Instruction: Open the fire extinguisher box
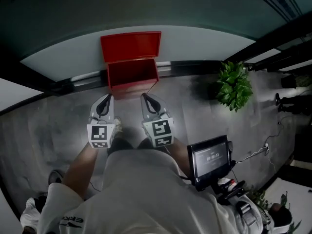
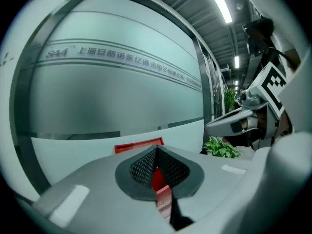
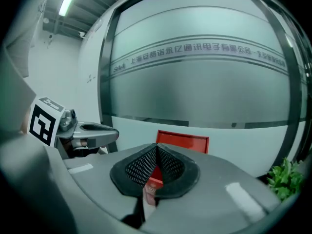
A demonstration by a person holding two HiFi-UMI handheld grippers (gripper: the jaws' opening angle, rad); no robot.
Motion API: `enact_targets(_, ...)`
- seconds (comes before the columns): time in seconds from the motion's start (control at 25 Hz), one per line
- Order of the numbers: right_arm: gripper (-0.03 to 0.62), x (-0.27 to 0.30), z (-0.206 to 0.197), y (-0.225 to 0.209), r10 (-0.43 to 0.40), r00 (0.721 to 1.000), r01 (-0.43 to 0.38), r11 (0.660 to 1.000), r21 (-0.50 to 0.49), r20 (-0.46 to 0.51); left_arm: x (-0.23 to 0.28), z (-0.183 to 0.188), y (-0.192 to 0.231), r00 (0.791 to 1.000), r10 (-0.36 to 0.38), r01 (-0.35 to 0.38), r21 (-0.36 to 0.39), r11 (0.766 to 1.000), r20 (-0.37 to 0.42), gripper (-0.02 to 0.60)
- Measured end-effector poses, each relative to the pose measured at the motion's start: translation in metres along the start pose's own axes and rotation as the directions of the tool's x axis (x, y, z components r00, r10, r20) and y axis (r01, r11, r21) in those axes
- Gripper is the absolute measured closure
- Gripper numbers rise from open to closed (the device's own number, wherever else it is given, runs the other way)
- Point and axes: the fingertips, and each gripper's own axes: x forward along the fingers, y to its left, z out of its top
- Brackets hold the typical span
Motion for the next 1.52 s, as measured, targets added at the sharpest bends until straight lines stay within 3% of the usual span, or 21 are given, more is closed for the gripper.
enact_targets(0.16,0.580,-0.054,-0.001,-0.003,0.032,0.999,-0.032,0.999,-0.005,0.037,-0.038,0.013,-0.043,0.999,0.026,-0.025,-0.026,0.999,0.026,0.580)
enact_targets(0.44,0.580,-0.119,0.002,0.001,0.107,0.990,-0.105,0.994,-0.029,0.091,-0.098,0.034,-0.104,0.997,0.055,-0.055,0.001,0.998,0.061,0.580)
enact_targets(0.72,0.580,-0.147,-0.002,0.023,0.171,0.980,-0.167,0.985,-0.053,0.103,-0.137,0.032,-0.132,0.997,0.052,-0.052,-0.008,0.999,0.064,0.580)
enact_targets(1.12,0.580,-0.146,0.002,0.056,0.130,0.987,-0.127,0.991,-0.039,0.092,-0.155,0.024,-0.121,0.998,-0.037,0.039,-0.060,0.997,0.047,0.578)
enact_targets(1.52,0.580,-0.152,0.003,0.099,0.087,0.992,-0.086,0.996,-0.020,0.087,-0.176,0.021,-0.095,0.989,-0.129,0.133,-0.060,0.989,0.066,0.578)
